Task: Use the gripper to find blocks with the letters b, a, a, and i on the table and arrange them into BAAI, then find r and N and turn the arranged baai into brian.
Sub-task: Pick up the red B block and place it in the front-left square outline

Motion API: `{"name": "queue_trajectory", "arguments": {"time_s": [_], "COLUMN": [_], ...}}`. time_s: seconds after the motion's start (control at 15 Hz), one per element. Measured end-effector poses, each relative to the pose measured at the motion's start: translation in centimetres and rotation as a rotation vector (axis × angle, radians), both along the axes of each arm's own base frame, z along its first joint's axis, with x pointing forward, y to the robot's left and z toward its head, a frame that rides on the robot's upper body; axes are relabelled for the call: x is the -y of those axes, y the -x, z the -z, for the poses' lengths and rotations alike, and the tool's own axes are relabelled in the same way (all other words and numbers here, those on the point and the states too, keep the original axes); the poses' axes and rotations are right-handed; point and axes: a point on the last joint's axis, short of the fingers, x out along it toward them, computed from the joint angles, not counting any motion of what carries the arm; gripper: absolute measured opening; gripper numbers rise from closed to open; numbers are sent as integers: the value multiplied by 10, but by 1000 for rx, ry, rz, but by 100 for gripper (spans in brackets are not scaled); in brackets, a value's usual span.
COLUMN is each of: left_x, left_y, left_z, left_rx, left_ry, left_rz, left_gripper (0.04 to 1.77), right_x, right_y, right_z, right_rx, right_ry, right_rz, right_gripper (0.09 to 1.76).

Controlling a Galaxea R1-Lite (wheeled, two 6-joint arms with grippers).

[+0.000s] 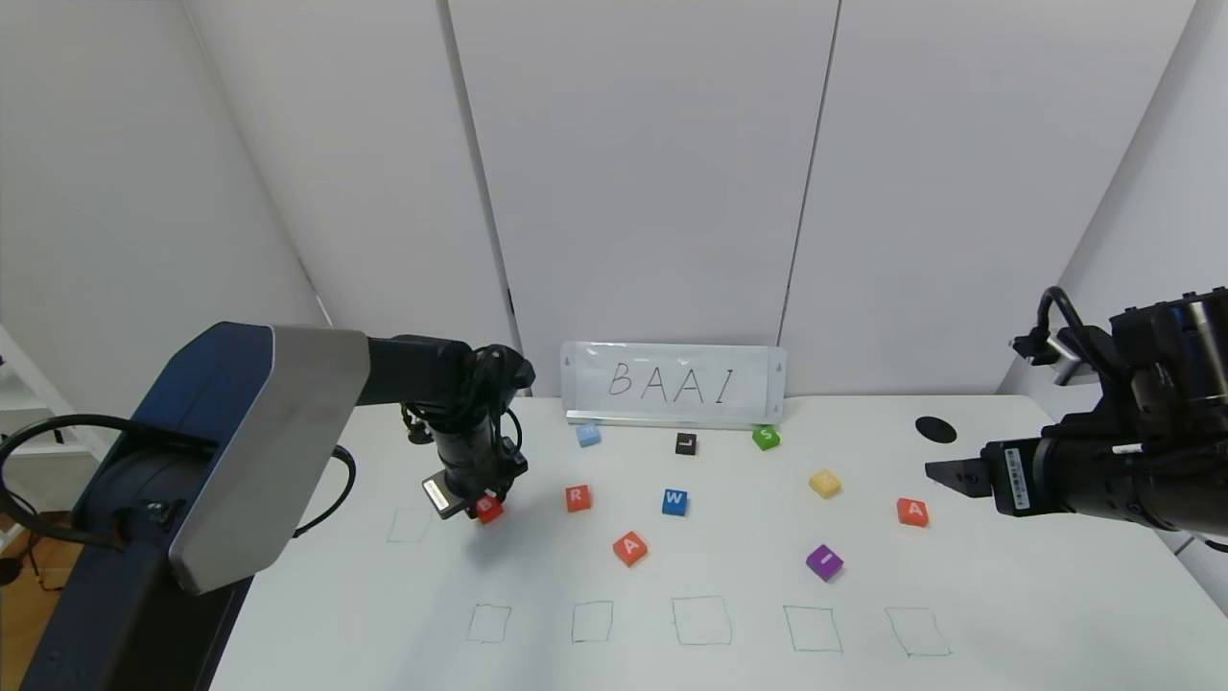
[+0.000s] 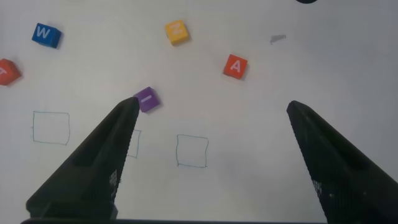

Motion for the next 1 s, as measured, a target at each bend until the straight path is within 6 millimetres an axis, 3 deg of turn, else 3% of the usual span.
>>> {"name": "queue_trajectory", "arguments": {"time_s": [0.33,1.0], "left_x": [3,14], "left_y": [14,73], "left_z": [-15,-24], "left_rx": [-13,-54], "left_ry": [-7,-90], "left_rz": [62,419], "left_gripper": [50,50], "right_x": [-2,-2], "right_y": [1,2], "right_z": [1,1], "right_rx": [-1,3], "right_ry": [1,16], "right_rz": [-5,7], "right_gripper": [171,171]}}
